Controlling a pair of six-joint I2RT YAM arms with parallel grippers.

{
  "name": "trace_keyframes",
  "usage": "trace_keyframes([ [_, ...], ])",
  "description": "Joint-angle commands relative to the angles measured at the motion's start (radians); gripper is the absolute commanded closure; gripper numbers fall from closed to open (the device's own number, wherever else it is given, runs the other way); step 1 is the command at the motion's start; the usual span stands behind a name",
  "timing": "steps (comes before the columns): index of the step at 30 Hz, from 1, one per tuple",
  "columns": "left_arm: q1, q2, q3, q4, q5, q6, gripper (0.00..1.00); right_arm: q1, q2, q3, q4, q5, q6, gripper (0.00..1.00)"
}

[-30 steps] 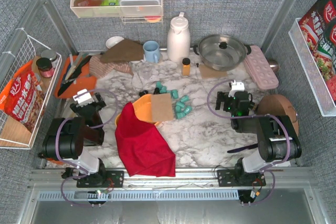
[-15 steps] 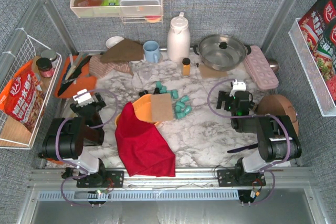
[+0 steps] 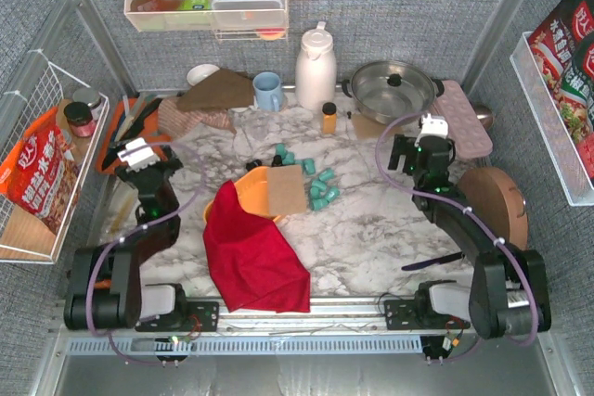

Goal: Mix the coffee capsules in the storage basket

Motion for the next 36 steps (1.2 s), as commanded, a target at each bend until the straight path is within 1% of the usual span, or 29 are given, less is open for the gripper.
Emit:
trace_keyframes([
  [1,-0.004,-0.148,0.116,-0.420,-0.068,-0.134,0.01,0.012,-0.074,0.032,-0.183,0.045,0.059,0.01],
  [3,-0.004,-0.217,0.192,-0.626,-0.058,-0.201,0.01,0.021,-0.110,0.047,-0.237,0.048,0.076,0.01],
  [5,-0.005,-0.255,0.243,-0.747,-0.054,-0.272,0.01,0.031,-0.146,0.062,-0.294,0.052,0.095,0.01],
  [6,-0.005,-0.269,0.273,-0.812,-0.060,-0.334,0.01,0.037,-0.161,0.068,-0.321,0.053,0.105,0.01],
  [7,-0.005,-0.284,0.307,-0.939,-0.069,-0.416,0.01,0.042,-0.177,0.073,-0.346,0.053,0.114,0.01],
  [8,-0.004,-0.296,0.341,-1.030,-0.073,-0.516,0.01,0.047,-0.193,0.079,-0.369,0.053,0.124,0.01],
  [9,-0.001,-0.309,0.371,-1.099,-0.062,-0.571,0.01,0.056,-0.210,0.083,-0.393,0.052,0.130,0.01],
  [10,0.001,-0.325,0.392,-1.149,-0.027,-0.585,0.01,0.062,-0.225,0.088,-0.422,0.052,0.140,0.01],
  [11,0.003,-0.342,0.412,-1.181,0.038,-0.570,0.01,0.068,-0.244,0.093,-0.443,0.050,0.148,0.01],
  [14,0.007,-0.395,0.468,-1.263,0.275,-0.446,0.01,0.095,-0.281,0.111,-0.509,0.039,0.163,0.01],
  [15,0.006,-0.411,0.480,-1.293,0.332,-0.419,0.01,0.105,-0.292,0.116,-0.527,0.035,0.166,0.01],
  [19,0.006,-0.467,0.482,-1.360,0.480,-0.346,0.01,0.155,-0.326,0.133,-0.589,0.019,0.170,0.03],
  [22,0.007,-0.493,0.470,-1.398,0.543,-0.308,0.01,0.205,-0.338,0.150,-0.618,0.001,0.171,0.07],
  [25,0.004,-0.513,0.455,-1.436,0.558,-0.285,0.02,0.266,-0.332,0.165,-0.631,-0.017,0.176,0.11],
  [28,-0.002,-0.542,0.430,-1.447,0.553,-0.287,0.07,0.329,-0.301,0.179,-0.623,-0.024,0.201,0.14],
  [34,-0.003,-0.630,0.352,-1.419,0.545,-0.331,0.15,0.453,-0.185,0.185,-0.519,-0.065,0.279,0.17],
  [35,-0.003,-0.643,0.339,-1.409,0.558,-0.341,0.16,0.480,-0.161,0.181,-0.497,-0.068,0.289,0.17],
  [36,-0.003,-0.654,0.327,-1.394,0.587,-0.345,0.20,0.501,-0.141,0.177,-0.460,-0.069,0.298,0.18],
])
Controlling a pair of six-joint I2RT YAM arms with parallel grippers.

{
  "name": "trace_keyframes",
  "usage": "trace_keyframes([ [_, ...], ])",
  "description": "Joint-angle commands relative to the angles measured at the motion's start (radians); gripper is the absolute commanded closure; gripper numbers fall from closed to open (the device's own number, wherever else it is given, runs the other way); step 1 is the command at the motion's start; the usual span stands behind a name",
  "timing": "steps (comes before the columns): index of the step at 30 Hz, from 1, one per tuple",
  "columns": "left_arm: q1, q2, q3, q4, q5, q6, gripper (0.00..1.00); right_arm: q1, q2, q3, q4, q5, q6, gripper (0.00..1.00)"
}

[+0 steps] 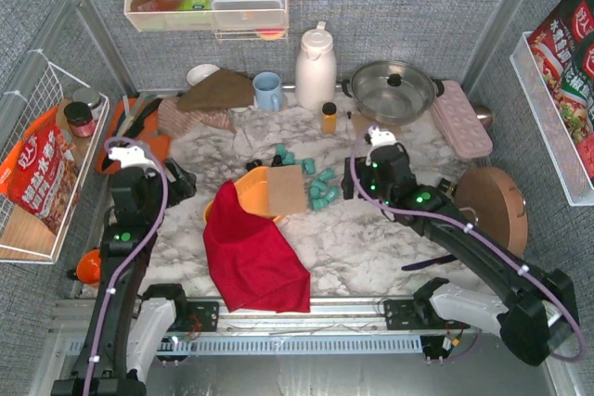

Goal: Mix the coffee capsules in the storage basket

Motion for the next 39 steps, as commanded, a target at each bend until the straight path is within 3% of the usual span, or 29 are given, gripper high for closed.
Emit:
trace_keyframes([
  [1,-0.001,-0.044,-0.042,0.042,0.087,-0.032,0.22,0.082,0.080,-0.005,0.147,-0.027,0.066,0.19],
  [5,-0.012,-0.056,-0.059,0.074,0.203,-0.045,0.27,0.154,0.161,-0.033,0.277,-0.034,0.075,0.21],
  [8,-0.048,-0.058,-0.075,0.102,0.212,-0.086,0.31,0.198,0.213,-0.045,0.355,-0.038,0.092,0.23],
  [15,-0.327,0.045,-0.109,0.220,0.048,-0.177,0.34,0.268,0.283,-0.109,0.538,-0.016,0.134,0.25],
  [20,-0.454,0.179,-0.142,0.378,-0.027,-0.228,0.35,0.298,0.312,-0.133,0.593,0.009,0.139,0.26],
  [29,-0.520,0.444,-0.150,0.619,0.013,-0.284,0.38,0.317,0.339,-0.156,0.636,0.027,0.152,0.33],
  [39,-0.554,0.590,-0.120,0.644,-0.020,-0.290,0.42,0.321,0.344,-0.191,0.672,0.028,0.167,0.36],
])
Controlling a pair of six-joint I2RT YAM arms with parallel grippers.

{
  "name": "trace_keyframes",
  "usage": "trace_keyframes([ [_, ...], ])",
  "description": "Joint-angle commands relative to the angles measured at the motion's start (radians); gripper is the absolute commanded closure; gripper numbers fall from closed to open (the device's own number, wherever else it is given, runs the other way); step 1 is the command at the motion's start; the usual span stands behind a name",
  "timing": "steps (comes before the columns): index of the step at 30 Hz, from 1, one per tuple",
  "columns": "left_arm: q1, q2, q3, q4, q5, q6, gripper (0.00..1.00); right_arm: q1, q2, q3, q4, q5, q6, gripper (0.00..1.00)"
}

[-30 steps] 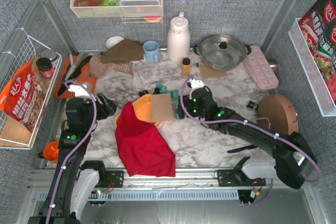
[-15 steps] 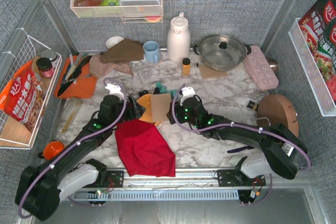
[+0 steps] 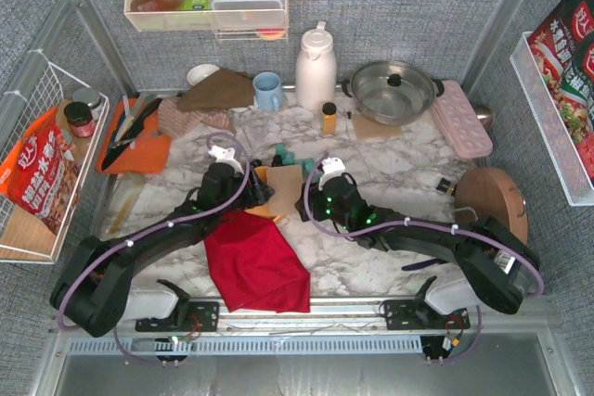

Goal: Mix the coffee capsules in the storage basket

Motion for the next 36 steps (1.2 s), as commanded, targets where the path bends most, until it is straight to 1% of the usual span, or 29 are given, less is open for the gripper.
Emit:
trace_keyframes([
  [1,-0.013,0.042,0.020,0.033,-0.032,-0.003,0.43,0.001,0.001,-0.015,0.051,0.015,0.015,0.36],
  [8,-0.029,0.100,0.036,0.015,-0.061,0.003,0.49,0.003,0.006,-0.028,0.073,0.006,0.028,0.36],
  [17,-0.032,0.141,0.032,0.024,-0.061,-0.007,0.51,0.007,0.033,-0.044,0.142,-0.018,0.059,0.36],
  [27,-0.034,0.147,0.032,0.036,-0.048,-0.015,0.51,0.025,0.071,-0.026,0.182,-0.033,0.082,0.37],
  [30,-0.034,0.142,0.031,0.037,-0.047,-0.015,0.51,0.031,0.078,-0.018,0.186,-0.038,0.084,0.40],
  [36,-0.036,0.132,0.033,0.033,-0.044,-0.011,0.51,0.041,0.080,-0.002,0.178,-0.033,0.078,0.56],
])
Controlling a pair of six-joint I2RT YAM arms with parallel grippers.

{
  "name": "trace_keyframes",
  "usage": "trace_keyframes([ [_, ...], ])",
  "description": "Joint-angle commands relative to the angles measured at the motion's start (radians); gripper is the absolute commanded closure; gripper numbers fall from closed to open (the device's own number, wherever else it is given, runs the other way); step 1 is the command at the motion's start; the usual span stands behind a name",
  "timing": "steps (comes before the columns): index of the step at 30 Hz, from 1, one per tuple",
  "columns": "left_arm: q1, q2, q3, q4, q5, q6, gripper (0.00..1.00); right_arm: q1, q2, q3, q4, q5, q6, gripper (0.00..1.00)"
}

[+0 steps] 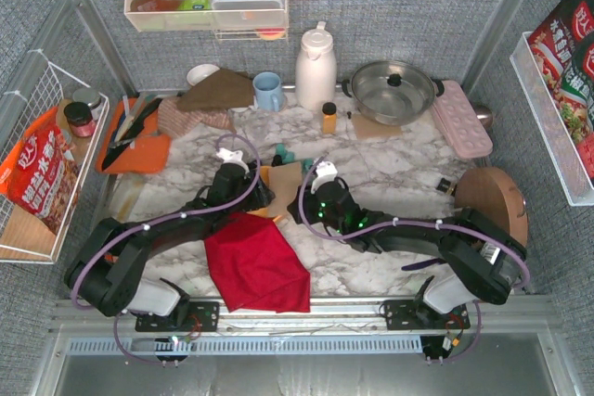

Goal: Mix the coffee capsules in the storage basket

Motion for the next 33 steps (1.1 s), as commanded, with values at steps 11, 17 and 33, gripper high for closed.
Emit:
trace_keyframes([
  [11,-0.002,-0.048,0.012,-0.002,0.006,0.010,0.51,0.013,-0.013,0.031,0.004,0.010,0.003,0.71],
  [17,-0.003,-0.082,0.016,-0.020,-0.009,0.024,0.51,0.015,-0.029,0.038,-0.015,0.019,-0.005,0.84],
  [33,-0.002,-0.303,0.081,-0.198,-0.076,0.214,0.38,0.014,-0.163,0.145,-0.267,0.153,-0.085,1.00],
])
